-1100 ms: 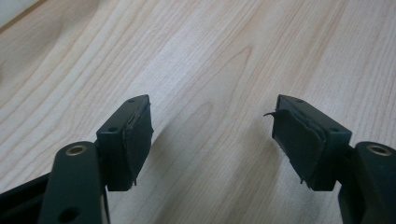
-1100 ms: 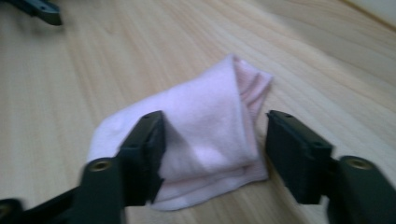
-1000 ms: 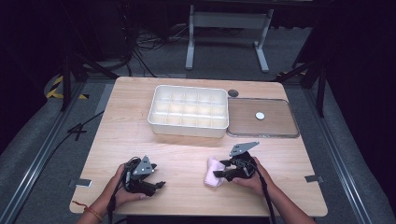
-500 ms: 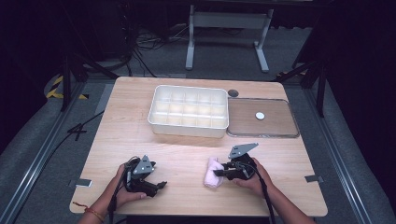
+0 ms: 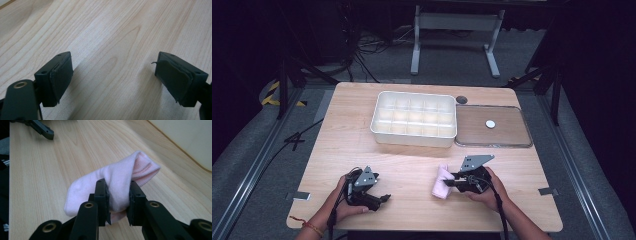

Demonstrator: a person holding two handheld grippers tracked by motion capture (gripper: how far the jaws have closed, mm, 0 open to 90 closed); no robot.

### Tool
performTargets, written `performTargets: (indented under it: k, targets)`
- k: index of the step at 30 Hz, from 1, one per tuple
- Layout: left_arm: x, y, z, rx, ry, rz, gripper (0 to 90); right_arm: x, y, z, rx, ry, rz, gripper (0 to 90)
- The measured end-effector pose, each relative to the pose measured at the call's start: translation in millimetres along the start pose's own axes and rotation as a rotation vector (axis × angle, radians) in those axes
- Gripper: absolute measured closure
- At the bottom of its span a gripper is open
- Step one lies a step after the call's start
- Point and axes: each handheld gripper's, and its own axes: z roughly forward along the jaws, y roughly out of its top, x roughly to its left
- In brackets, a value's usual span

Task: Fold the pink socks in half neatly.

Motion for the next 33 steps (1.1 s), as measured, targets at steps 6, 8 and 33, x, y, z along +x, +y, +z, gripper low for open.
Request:
performTargets:
  k: [6, 8, 33]
  targets:
    - [0.3, 0.2, 0.5, 0.0, -0.006, 0.0, 14.7, -2.7, 0.1, -6.9, -0.022, -0.019, -0.008, 74.3]
    - [0.6, 0.3, 0.4, 0.001, -0.006, 0.002, 14.7, -3.0, 0.5, -9.3, -0.03, -0.026, -0.009, 74.3]
    - [1.9, 0.5, 0.6, 0.0, -0.006, 0.003, 14.7, -11.0, 4.3, -34.0, -0.083, -0.135, -0.035, 74.4]
